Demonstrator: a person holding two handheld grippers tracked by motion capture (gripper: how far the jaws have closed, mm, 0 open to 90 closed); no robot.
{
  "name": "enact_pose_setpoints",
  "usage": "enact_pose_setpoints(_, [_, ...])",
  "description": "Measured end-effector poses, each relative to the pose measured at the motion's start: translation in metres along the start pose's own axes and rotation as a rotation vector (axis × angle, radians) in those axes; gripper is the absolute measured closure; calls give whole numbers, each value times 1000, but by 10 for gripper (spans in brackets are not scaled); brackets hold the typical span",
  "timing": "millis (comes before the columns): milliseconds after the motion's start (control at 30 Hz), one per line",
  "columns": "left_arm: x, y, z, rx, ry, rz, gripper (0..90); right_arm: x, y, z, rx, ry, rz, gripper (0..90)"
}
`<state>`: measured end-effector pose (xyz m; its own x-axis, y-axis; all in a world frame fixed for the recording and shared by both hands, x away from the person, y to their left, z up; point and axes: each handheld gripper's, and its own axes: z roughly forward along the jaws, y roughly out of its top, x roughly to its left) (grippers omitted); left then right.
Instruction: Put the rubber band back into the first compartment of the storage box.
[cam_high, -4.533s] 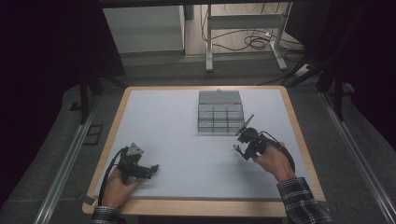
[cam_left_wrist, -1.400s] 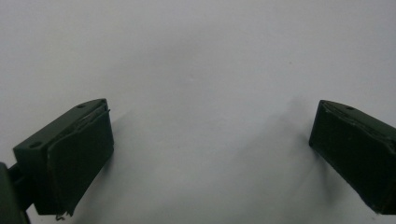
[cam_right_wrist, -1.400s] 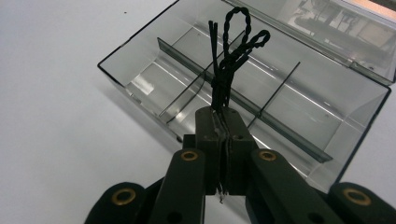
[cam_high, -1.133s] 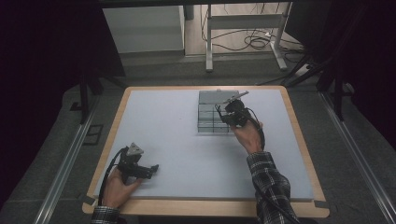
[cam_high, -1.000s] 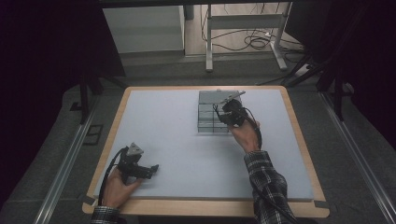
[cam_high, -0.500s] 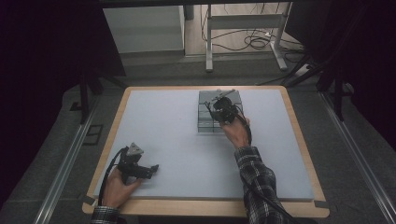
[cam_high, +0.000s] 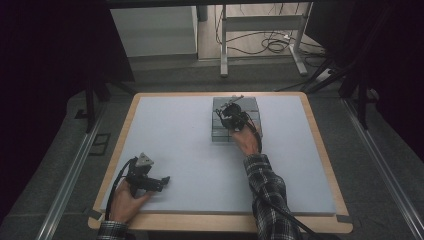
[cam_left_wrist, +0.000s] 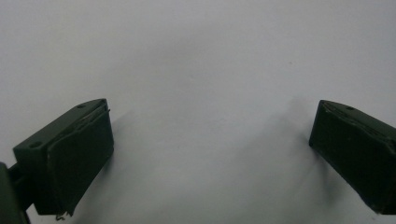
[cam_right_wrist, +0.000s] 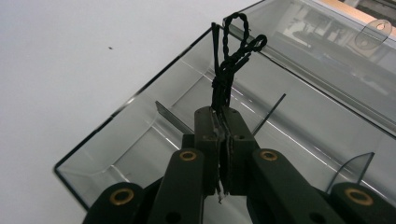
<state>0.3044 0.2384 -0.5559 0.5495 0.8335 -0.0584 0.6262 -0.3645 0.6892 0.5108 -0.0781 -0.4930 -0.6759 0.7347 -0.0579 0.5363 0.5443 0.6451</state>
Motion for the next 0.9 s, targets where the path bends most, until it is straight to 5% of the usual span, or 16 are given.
enact_pose_setpoints(400, [0,0,0,0,0,-1,0,-2,1,2,2,-30,9,722])
enact_pose_setpoints(900, [0,0,0,3,1,3,0,1,0,-7,-7,13,22,619])
